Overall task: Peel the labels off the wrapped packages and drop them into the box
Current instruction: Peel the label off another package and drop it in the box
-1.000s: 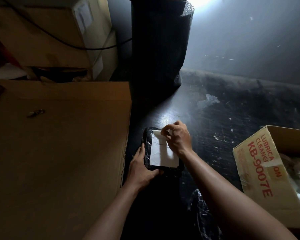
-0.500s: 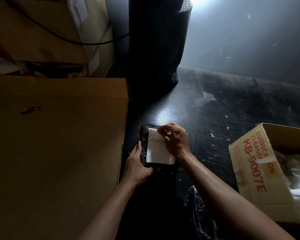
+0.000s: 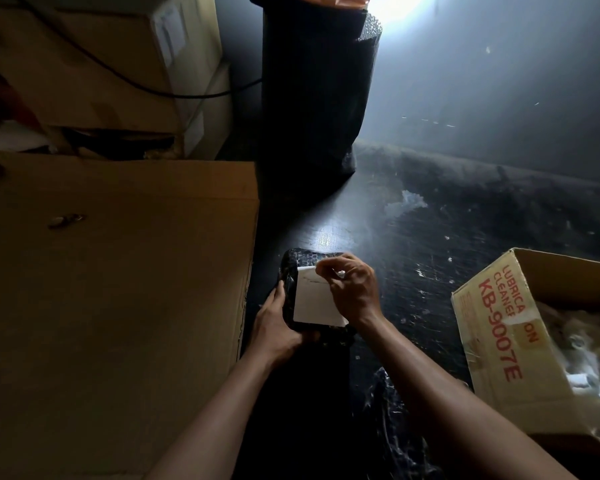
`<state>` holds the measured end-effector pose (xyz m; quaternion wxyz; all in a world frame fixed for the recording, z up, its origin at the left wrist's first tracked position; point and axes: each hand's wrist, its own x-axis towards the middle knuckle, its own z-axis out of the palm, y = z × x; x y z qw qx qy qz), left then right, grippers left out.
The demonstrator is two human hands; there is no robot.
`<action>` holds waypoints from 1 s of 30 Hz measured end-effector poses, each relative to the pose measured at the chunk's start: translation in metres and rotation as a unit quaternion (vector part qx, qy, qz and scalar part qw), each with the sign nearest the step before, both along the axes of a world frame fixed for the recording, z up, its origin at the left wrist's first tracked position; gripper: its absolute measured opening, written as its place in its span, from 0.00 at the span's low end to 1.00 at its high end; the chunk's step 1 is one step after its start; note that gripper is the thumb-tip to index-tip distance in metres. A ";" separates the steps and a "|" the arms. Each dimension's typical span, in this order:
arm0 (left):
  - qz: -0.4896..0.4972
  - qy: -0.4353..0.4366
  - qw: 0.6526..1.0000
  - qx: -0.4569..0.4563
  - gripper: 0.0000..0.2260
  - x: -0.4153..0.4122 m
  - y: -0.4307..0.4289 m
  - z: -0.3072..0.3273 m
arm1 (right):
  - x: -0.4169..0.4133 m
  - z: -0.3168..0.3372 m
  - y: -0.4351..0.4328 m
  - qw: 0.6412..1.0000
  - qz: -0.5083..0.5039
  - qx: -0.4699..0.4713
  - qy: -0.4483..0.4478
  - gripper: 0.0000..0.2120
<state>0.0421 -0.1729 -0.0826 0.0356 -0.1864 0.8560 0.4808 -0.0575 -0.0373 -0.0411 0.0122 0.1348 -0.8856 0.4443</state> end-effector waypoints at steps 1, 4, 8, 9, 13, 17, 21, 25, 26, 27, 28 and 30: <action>0.000 0.001 1.000 0.006 0.59 0.000 0.001 0.001 | 0.001 0.002 0.001 1.000 0.000 -0.001 -0.004 0.04; -0.001 0.006 1.000 0.015 0.59 -0.001 0.001 0.000 | 0.003 0.007 0.002 1.000 -0.003 -0.015 -0.016 0.04; 0.000 0.022 1.000 -0.005 0.50 -0.004 0.002 0.000 | 0.006 0.030 -0.004 0.999 0.010 -0.034 0.012 0.02; -0.001 0.021 1.000 -0.006 0.50 -0.005 0.001 -0.001 | 0.006 0.037 -0.005 0.999 0.029 -0.014 0.028 0.02; -0.007 0.019 1.000 -0.002 0.51 -0.004 0.003 0.003 | 0.006 0.053 0.001 0.999 0.047 0.011 0.023 0.03; -0.005 -0.003 1.000 -0.003 0.59 -0.003 0.003 0.002 | 0.009 0.057 0.012 0.999 0.043 0.008 0.032 0.04; -0.002 -0.030 1.000 0.008 0.61 -0.001 0.004 0.009 | 0.019 0.063 0.020 0.998 0.040 0.008 0.042 0.05; -0.005 -0.041 0.999 0.013 0.62 -0.001 0.003 0.010 | 0.028 0.069 0.028 0.998 0.033 0.013 0.053 0.05; -0.006 -0.039 0.999 0.014 0.63 -0.001 0.003 0.011 | 0.031 0.071 0.030 0.998 0.031 0.013 0.055 0.05; -0.008 -0.037 0.999 0.012 0.63 -0.001 0.003 0.011 | 0.033 0.073 0.032 0.998 0.029 0.007 0.056 0.05; -0.011 -0.038 0.999 0.006 0.63 0.000 0.003 0.012 | 0.036 0.078 0.033 0.998 0.025 -0.009 0.056 0.06; -0.017 -0.043 0.999 -0.012 0.61 0.000 0.002 0.011 | 0.037 0.093 0.034 0.996 0.015 -0.052 0.065 0.07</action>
